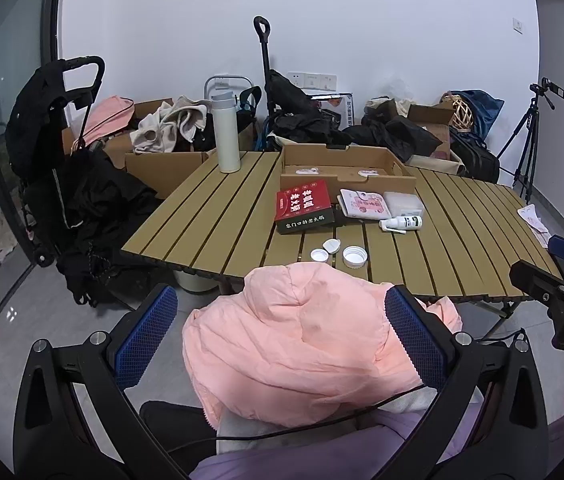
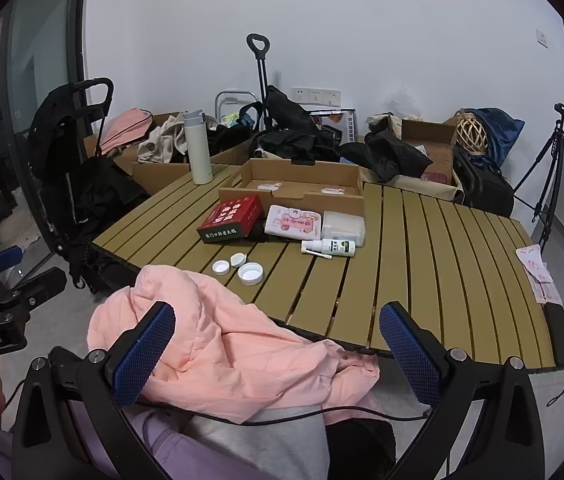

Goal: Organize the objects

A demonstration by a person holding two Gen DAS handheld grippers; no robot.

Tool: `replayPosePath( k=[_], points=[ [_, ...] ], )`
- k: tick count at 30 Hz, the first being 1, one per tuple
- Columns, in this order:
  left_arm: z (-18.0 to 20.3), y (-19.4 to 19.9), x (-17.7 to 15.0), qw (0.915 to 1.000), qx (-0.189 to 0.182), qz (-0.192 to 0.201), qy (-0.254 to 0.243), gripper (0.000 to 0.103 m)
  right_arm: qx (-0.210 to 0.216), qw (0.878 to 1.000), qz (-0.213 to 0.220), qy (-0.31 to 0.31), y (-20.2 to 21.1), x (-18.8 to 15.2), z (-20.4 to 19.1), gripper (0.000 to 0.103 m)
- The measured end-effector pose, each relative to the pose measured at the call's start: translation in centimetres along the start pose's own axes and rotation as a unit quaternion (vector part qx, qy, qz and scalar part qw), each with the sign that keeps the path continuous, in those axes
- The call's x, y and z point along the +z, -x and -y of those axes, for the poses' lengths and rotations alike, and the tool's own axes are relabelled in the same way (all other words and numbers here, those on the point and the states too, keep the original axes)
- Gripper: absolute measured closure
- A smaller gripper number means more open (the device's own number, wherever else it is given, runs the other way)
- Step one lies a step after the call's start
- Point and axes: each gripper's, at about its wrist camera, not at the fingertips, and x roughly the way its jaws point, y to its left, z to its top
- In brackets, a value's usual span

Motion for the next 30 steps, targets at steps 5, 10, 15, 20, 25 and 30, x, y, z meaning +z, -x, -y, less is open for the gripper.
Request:
replayPosePath(
  k=[5, 10, 15, 20, 25, 30],
  points=[
    [-0.06, 0.02, -0.04, 1.0, 0.001, -0.001, 0.001, 0.0, -0.001, 1.0, -0.002, -0.001, -0.06, -0.07, -0.19, 0.0],
    [-0.12, -0.06, 0.01, 1.0, 0.003, -0.004, 0.003, 0.0, 0.0, 1.0, -0.005, -0.004, -0.14, -0.05, 0.04, 0.0],
    [-0.16, -0.07, 0.04, 1.0, 0.003, -0.004, 0.003, 0.0, -0.002, 1.0, -0.006, -0.007, -0.22, -0.11, 0.11, 0.0],
    [-0.14, -0.3, 0.06, 1.0, 0.006, -0.006, 0.003, 0.0, 0.004, 1.0, -0.012, -0.018, -0.52, -0.34, 0.56, 0.0],
    [-0.19, -0.35, 0.03, 1.0, 0.006, -0.006, 0.003, 0.0, 0.002, 1.0, -0.01, -0.02, -0.44, -0.29, 0.79, 0.0],
    [-0.13, -0.3, 0.05, 1.0, 0.006, -0.005, 0.003, 0.0, 0.001, 1.0, -0.012, -0.014, -0.58, -0.37, 0.59, 0.0]
  ],
)
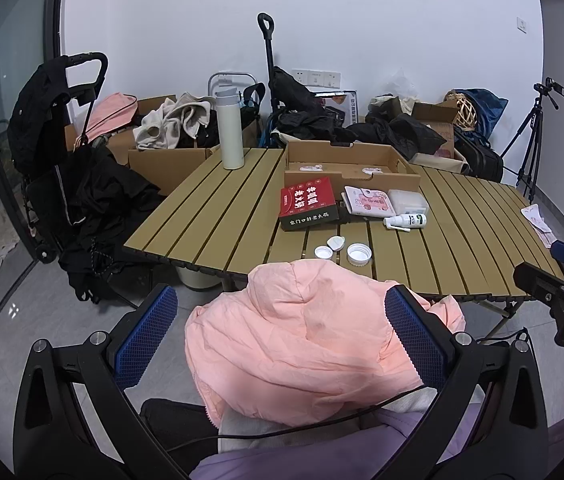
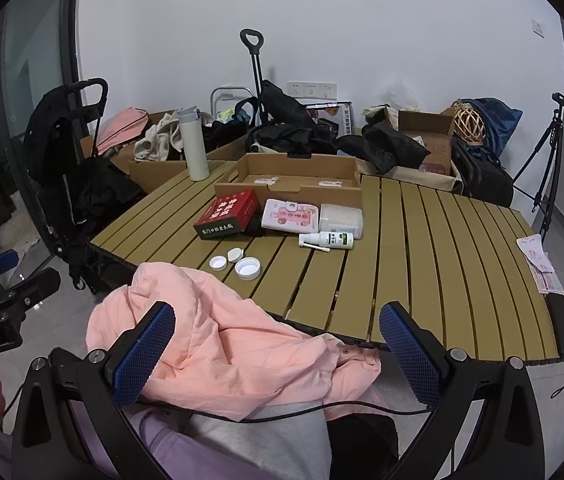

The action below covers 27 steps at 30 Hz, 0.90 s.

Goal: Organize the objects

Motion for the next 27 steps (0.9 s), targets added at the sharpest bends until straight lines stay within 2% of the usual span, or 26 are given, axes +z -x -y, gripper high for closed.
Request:
replayPosePath(
  k=[27],
  points=[
    [0.1, -0.31, -0.66, 1.0, 0.003, -0.005, 0.001, 0.0, -0.003, 1.0, -0.011, -0.009, -0.63, -0.39, 0.36, 0.0]
  ],
)
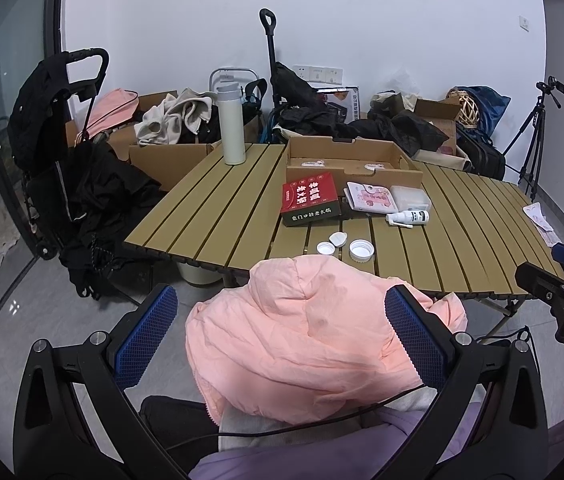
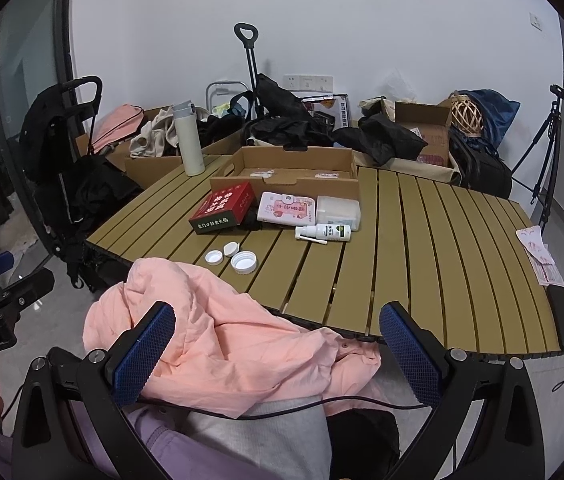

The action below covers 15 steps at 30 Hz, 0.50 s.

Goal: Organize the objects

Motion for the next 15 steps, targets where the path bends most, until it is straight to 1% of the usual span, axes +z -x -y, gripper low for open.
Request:
replayPosePath(
  k=[11, 13, 15],
  points=[
    [-0.12, -0.2, 0.04, 1.0, 0.001, -0.005, 0.002, 0.0, 0.0, 1.0, -0.004, 0.002, -0.06, -0.04, -0.16, 0.0],
    [-0.16, -0.22, 0.09, 1.0, -0.002, -0.001, 0.003, 0.0, 0.0, 1.0, -0.004, 0.002, -0.17, -0.02, -0.19, 0.0],
    [-0.26, -0.47, 0.72, 1.0, 0.003, 0.009, 0.0, 0.0, -0.005, 1.0, -0.001, 0.009, -0.53, 0.19, -0.13, 0.0]
  ],
)
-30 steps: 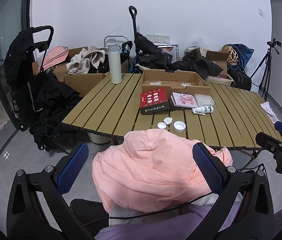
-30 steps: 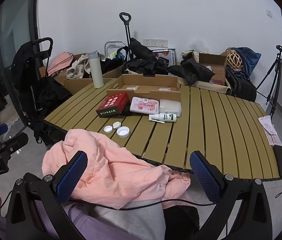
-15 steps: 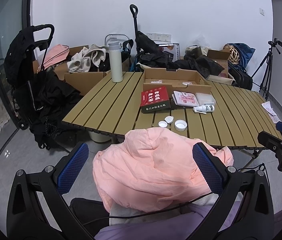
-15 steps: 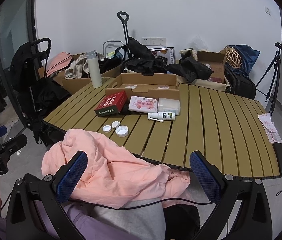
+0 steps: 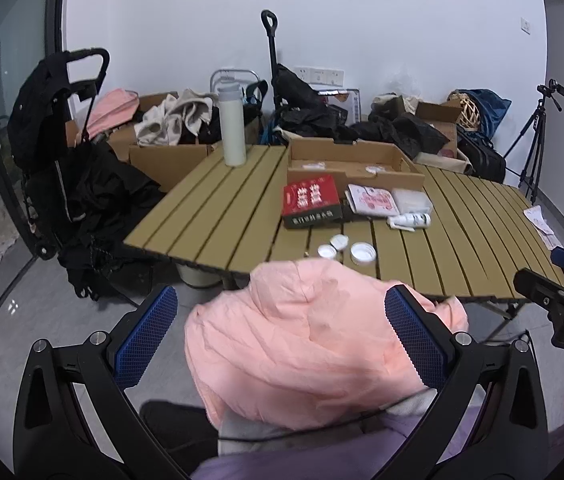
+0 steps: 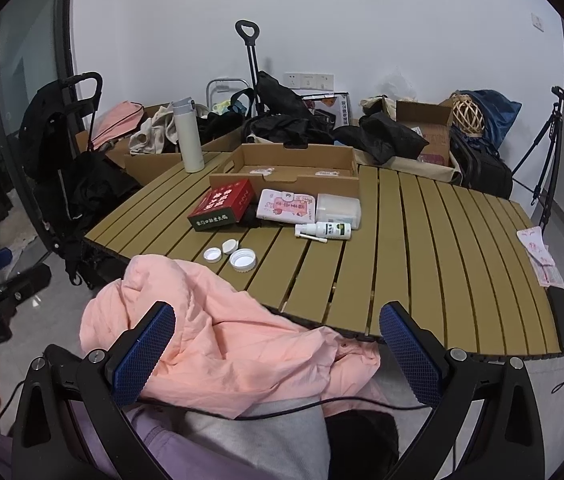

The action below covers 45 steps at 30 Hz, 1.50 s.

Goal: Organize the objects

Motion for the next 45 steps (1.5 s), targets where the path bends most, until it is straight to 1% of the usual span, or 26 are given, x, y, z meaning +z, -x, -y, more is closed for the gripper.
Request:
replayPosePath(
  k=[3, 5, 8, 9, 10, 11, 13, 14, 15, 16, 17, 18, 19, 20, 21, 23, 25, 27, 29, 30, 34, 35, 36, 37, 41, 45],
  points=[
    [-0.6, -1.3, 1.7, 0.9998, 0.016, 0.012, -0.004, 0.0, -0.015, 1.0, 0.003, 0.009, -1.0, 1.0, 0.5, 0.0],
    [-1.3, -2.5, 3.7, 0.9997, 0.011, 0.024, 0.001, 0.0, -0.021, 1.0, 0.017, 0.004, -1.6, 2.4, 1.3, 0.0],
    [-1.9, -5.0, 5.8, 0.9984, -0.026, 0.05, 0.001, 0.0, -0.025, 0.996, 0.087, 0.003, -1.8, 5.2, 2.4, 0.0],
    [-1.9, -6.1, 6.3, 0.9986, -0.027, 0.045, 0.002, 0.0, -0.024, 0.993, 0.116, 0.014, -2.7, 6.4, 2.6, 0.0],
    [-1.9, -7.4, 6.8, 0.9989, -0.033, 0.034, 0.0, 0.0, -0.021, 0.992, 0.123, 0.021, -3.7, 7.0, 2.7, 0.0],
    [-1.8, -9.4, 7.4, 0.9989, -0.044, 0.018, -0.002, 0.0, -0.013, 0.994, 0.102, 0.035, -5.8, 7.7, 2.8, 0.0],
    [-1.5, -11.9, 7.3, 0.999, -0.044, 0.001, -0.001, 0.0, 0.003, 0.999, 0.032, 0.038, -9.6, 8.4, 2.9, 0.0],
    [-1.1, -13.6, 7.0, 0.9986, -0.051, -0.009, -0.004, 0.0, 0.014, 1.0, 0.006, 0.018, -11.2, 8.4, 3.1, 0.0],
    [-0.8, -14.9, 6.6, 0.9979, -0.062, -0.018, -0.007, 0.0, 0.04, 0.999, -0.016, -0.021, -13.3, 8.0, 3.7, 0.0],
    [-0.3, -16.5, 6.0, 0.9961, -0.082, -0.031, -0.012, 0.001, 0.05, 0.997, -0.04, -0.034, -15.1, 7.8, 3.5, 0.0],
    [0.3, -17.6, 5.4, 0.9941, -0.098, -0.041, -0.02, 0.002, 0.051, 0.997, -0.057, -0.029, -16.1, 7.3, 3.3, 0.006],
    [0.8, -18.6, 4.9, 0.993, -0.104, -0.048, -0.028, 0.002, 0.052, 0.996, -0.076, -0.013, -17.6, 6.8, 2.6, 0.017],
    [1.4, -19.6, 4.3, 0.9922, -0.106, -0.054, -0.035, 0.006, 0.056, 0.994, -0.089, 0.004, -19.0, 6.2, 1.6, 0.022],
    [2.0, -20.7, 3.8, 0.9915, -0.105, -0.063, -0.044, 0.015, 0.062, 0.993, -0.096, 0.011, -19.6, 5.7, 1.2, 0.031],
    [2.5, -21.9, 3.2, 0.9904, -0.104, -0.076, -0.05, 0.019, 0.075, 0.991, -0.105, 0.02, -20.5, 5.3, 0.4, 0.038],
    [3.2, -24.3, 2.4, 0.9859, -0.112, -0.114, -0.05, 0.03, 0.093, 0.988, -0.118, 0.038, -22.2, 4.6, -0.8, 0.046],
    [3.3, -25.7, 1.8, 0.98, -0.129, -0.145, -0.042, 0.04, 0.115, 0.984, -0.127, 0.055, -23.3, 4.0, -1.5, 0.046],
    [3.3, -26.8, 1.3, 0.9713, -0.16, -0.172, -0.035, 0.043, 0.129, 0.981, -0.133, 0.065, -24.2, 3.8, -2.3, 0.046],
    [3.5, -27.8, 1.1, 0.9659, -0.17, -0.191, -0.036, 0.043, 0.134, 0.977, -0.146, 0.074, -25.2, 3.5, -2.9, 0.046],
    [3.7, -28.1, 1.1, 0.9644, -0.171, -0.198, -0.038, 0.047, 0.138, 0.976, -0.152, 0.077, -25.8, 3.4, -3.1, 0.046],
    [3.9, -28.7, 1.0, 0.9673, -0.156, -0.194, -0.048, 0.066, 0.142, 0.973, -0.168, 0.076, -27.1, 3.0, -3.3, 0.047],
    [3.9, -28.9, 0.9, 0.9686, -0.148, -0.194, -0.049, 0.069, 0.143, 0.971, -0.174, 0.078, -27.5, 2.9, -3.5, 0.048],
    [3.9, -29.0, 0.9, 0.9699, -0.142, -0.191, -0.05, 0.071, 0.139, 0.971, -0.174, 0.083, -27.7, 2.8, -3.6, 0.054],
    [4.0, -29.0, 0.9, 0.9708, -0.136, -0.19, -0.054, 0.077, 0.132, 0.972, -0.17, 0.09, -27.7, 2.8, -3.8, 0.059],
    [3.8, -28.9, 0.7, 0.9723, -0.133, -0.184, -0.053, 0.078, 0.138, 0.972, -0.168, 0.09, -28.0, 2.5, -4.1, 0.059],
    [3.8, -28.4, 0.8, 0.9732, -0.124, -0.186, -0.055, 0.078, 0.127, 0.972, -0.167, 0.104, -27.7, 2.5, -4.6, 0.059]
  ],
)
